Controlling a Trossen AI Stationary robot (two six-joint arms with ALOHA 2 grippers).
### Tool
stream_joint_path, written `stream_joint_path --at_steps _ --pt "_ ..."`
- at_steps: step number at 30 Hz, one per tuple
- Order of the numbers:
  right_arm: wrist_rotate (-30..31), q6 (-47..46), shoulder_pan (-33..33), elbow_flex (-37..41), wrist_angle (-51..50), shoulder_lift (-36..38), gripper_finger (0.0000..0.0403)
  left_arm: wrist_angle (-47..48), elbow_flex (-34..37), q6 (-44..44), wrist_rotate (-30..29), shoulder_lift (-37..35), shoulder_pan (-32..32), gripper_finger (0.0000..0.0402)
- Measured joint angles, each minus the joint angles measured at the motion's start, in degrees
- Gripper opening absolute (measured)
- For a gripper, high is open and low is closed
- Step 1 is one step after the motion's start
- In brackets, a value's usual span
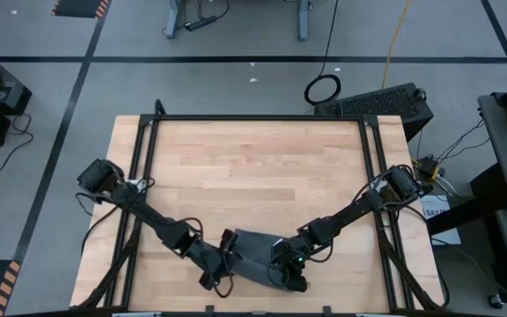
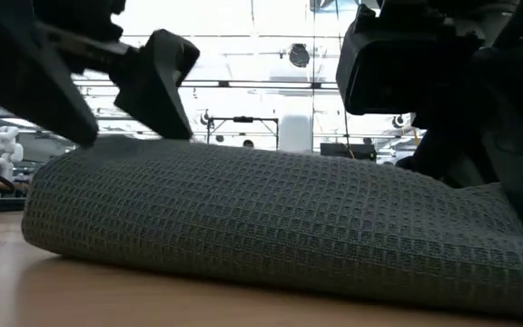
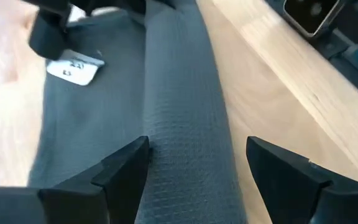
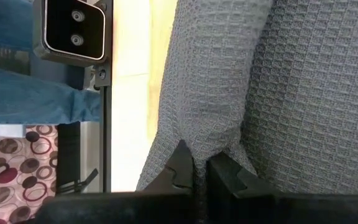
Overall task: Roll towel
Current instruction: Roll the gray towel on the center of table
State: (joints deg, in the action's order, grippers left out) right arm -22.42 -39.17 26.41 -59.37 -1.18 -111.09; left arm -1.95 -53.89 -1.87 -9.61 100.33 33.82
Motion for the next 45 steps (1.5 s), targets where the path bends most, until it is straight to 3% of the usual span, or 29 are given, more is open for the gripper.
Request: stream_joint_path --at_steps 16,21,24,29,34,37,40,45 --pt "-0.33 0.94 0.0 0.0 0.08 0.0 0.0002 0.62 -0.1 3.45 -2.37 7.11 -0.32 0.0274" --pt "-0.28 -0.55 -0.45 0.0 0.08 0.0 0.0015 0.78 -0.12 7.72 1.59 7.26 -1.38 0.0251" --pt "0.09 -2.71 -0.62 0.06 -0.94 1.26 0.0051 1.12 -0.12 9.48 1.55 7.24 -1.66 0.0203" --pt "4.57 -6.93 -0.21 0.07 -8.89 7.94 0.0148 2.02 -0.21 13.36 1.67 7.22 -2.29 0.0106" --pt "19.24 -9.13 4.8 0.07 -14.45 16.12 0.0251 2.12 -0.21 16.79 4.2 7.17 -3.61 0.0037" --pt "28.04 -9.64 9.74 0.0 -12.37 17.73 0.0303 2.15 -0.21 19.1 7.5 7.13 -4.98 0.0032" --pt "30.02 -10.7 13.38 0.0 -11.88 16.26 0.0338 2.28 -0.17 21.2 10.47 7.01 -6.45 0.0047" --pt "33.1 -8.24 15.11 -0.4 -10.32 10.99 0.0343 2.31 -0.15 21.73 16.33 7.0 -8.89 0.007"
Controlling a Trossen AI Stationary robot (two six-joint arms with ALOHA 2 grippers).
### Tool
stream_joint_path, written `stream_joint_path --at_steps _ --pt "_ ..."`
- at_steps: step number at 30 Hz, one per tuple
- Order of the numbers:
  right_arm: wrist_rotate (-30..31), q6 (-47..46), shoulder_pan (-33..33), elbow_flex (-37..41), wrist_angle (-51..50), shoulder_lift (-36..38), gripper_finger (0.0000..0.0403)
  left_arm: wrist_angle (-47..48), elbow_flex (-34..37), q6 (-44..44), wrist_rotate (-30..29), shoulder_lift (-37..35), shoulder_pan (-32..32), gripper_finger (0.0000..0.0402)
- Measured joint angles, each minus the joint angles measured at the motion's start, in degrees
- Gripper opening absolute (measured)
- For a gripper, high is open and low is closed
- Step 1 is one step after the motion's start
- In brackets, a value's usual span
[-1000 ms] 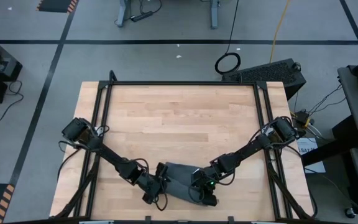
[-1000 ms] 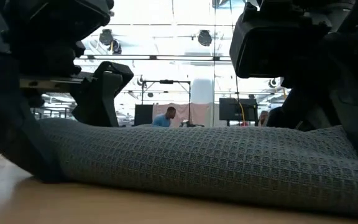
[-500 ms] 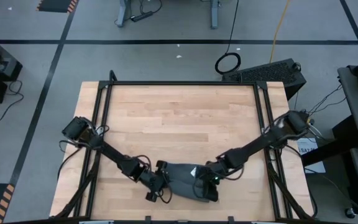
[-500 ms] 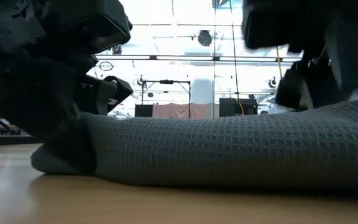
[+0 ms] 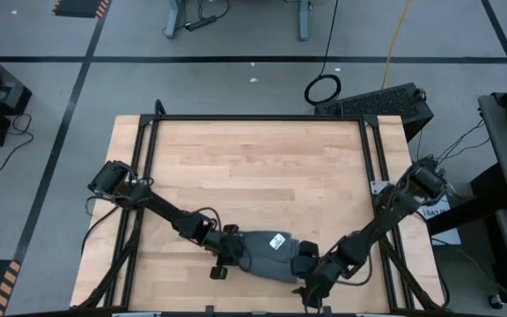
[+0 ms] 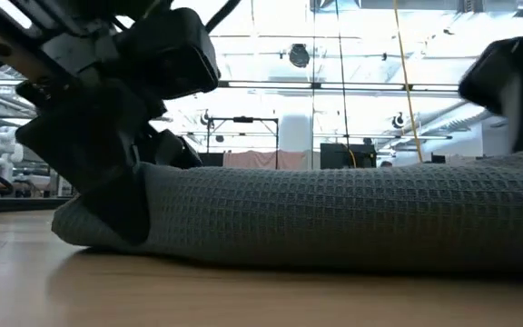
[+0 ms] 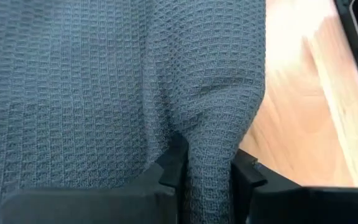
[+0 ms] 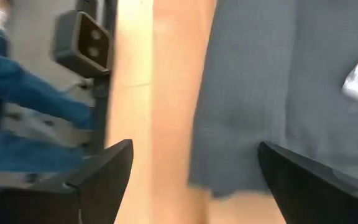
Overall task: Roll towel
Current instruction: Roll the gray towel on the center of table
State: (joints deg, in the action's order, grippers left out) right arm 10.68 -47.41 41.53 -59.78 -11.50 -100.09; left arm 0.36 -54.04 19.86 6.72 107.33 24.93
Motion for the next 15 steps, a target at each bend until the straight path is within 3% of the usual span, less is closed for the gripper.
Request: stream_joint_path --at_steps 5,15 --pt "7.07 8.97 -0.36 -2.91 0.35 -4.09 0.0331 0.04 0.04 0.89 4.28 0.02 -1.77 0.0073" --pt "7.25 9.65 -1.04 -3.38 -1.34 -7.21 0.0328 0.6 0.16 4.06 13.24 -0.2 -4.45 0.0074"
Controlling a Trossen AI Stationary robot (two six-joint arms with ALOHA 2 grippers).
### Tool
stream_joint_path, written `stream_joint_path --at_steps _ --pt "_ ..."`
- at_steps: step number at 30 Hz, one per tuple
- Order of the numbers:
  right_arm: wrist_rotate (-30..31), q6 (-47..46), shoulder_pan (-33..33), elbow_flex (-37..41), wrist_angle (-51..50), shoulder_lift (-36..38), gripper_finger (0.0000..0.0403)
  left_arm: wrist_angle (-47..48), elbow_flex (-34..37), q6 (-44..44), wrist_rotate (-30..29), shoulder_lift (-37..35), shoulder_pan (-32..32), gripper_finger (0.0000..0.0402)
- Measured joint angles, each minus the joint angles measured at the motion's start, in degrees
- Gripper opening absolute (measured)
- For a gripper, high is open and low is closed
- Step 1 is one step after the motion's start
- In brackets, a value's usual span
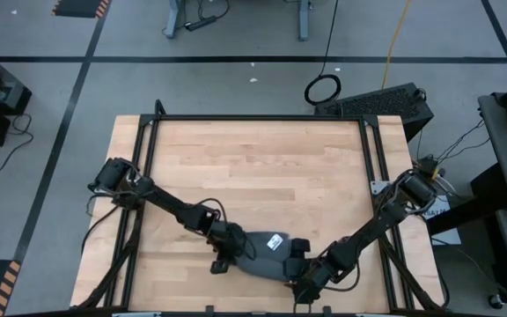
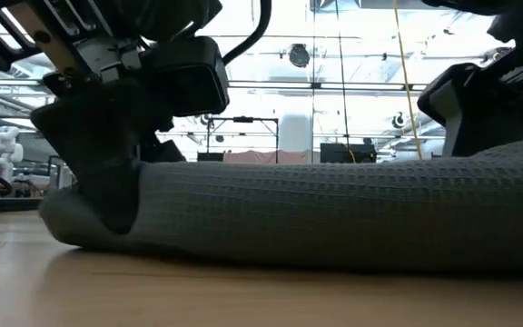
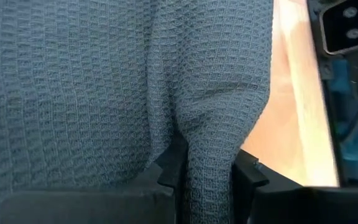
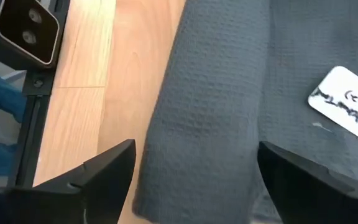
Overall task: Roll towel
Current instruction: Roll the gray towel on the center of table
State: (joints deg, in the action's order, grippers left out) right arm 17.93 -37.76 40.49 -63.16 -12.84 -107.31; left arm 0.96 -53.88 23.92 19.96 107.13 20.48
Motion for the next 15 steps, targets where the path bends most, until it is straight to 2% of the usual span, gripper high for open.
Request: stream_joint_path --at_steps 7,15 --pt "0.02 -1.08 0.32 -1.29 -5.69 1.55 0.0312 0.28 0.02 -0.01 1.6 0.0 -0.9 0.0075" --pt "1.56 3.58 0.93 -6.78 -7.36 1.77 0.031 0.28 0.02 -0.21 2.56 0.0 -2.1 0.0075"
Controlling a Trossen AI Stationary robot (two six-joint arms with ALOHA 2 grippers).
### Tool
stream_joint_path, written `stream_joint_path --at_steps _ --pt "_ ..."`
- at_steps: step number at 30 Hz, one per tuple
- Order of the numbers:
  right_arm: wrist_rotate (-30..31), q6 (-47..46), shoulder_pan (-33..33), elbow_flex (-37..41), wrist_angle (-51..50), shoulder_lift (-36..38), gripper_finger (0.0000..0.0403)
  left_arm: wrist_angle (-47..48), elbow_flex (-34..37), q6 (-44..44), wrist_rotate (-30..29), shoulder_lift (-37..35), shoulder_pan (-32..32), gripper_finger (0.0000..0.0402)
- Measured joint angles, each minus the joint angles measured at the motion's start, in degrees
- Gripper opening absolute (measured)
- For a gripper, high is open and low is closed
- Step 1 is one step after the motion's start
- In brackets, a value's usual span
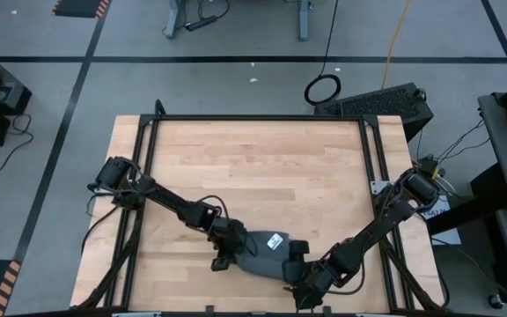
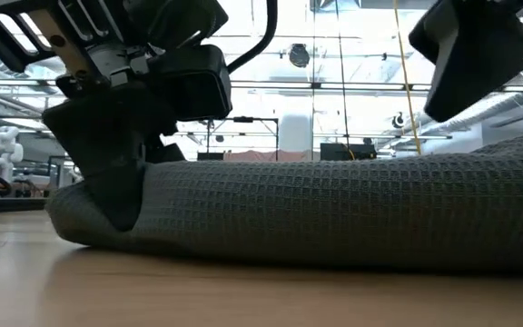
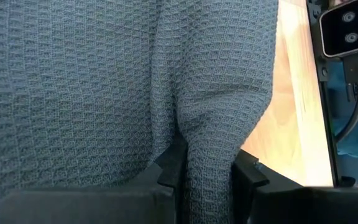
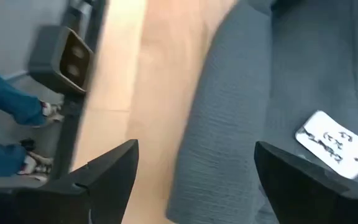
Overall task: Roll towel
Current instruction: Roll the gray towel on the center of table
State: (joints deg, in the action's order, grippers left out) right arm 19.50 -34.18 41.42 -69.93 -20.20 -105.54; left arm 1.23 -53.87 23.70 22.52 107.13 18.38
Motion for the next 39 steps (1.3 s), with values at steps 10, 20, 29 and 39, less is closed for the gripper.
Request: stream_joint_path --at_steps 10,20,29,39 --pt "-0.15 -1.22 -0.58 1.2 0.77 -2.55 0.0311 0.07 0.0 -0.01 1.18 -0.01 -0.95 0.0075" --pt "-0.84 -4.12 -3.12 1.22 1.58 -5.97 0.0251 0.3 0.0 -0.04 1.46 -0.06 -0.9 0.0075" --pt "-13.6 -6.93 -7.93 1.18 2.08 -7.38 0.0071 0.64 -0.02 -0.12 2.31 -0.11 -0.9 0.0075" --pt "-36.28 -8.66 -14.29 1.2 6.07 -5.14 0.0038 0.04 -0.14 4.3 17.64 -0.11 -0.99 0.0075"
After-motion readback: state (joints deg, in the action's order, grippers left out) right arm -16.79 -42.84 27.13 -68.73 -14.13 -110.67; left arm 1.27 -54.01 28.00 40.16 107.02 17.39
